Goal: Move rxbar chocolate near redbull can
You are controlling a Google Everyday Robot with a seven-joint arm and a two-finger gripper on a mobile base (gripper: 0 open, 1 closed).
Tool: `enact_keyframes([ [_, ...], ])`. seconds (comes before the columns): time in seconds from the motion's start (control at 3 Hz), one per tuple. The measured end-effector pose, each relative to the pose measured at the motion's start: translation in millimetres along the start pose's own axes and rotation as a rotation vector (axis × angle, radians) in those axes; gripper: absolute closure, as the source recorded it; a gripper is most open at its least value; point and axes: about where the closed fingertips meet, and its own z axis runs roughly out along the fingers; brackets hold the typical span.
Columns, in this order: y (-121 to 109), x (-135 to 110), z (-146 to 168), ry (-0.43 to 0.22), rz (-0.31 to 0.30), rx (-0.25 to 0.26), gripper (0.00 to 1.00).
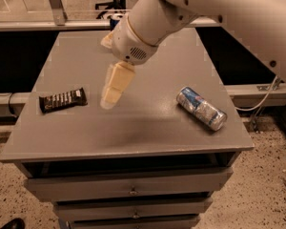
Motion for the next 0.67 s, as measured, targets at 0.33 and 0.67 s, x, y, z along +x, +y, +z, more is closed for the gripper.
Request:
enact_keyframes([
  [0.33, -1.7, -24.4, 49.5, 0.019, -0.054, -0.047, 0.00],
  [0.67, -8.7, -37.5, 102.0, 0.065, -0.093, -0.095, 0.00],
])
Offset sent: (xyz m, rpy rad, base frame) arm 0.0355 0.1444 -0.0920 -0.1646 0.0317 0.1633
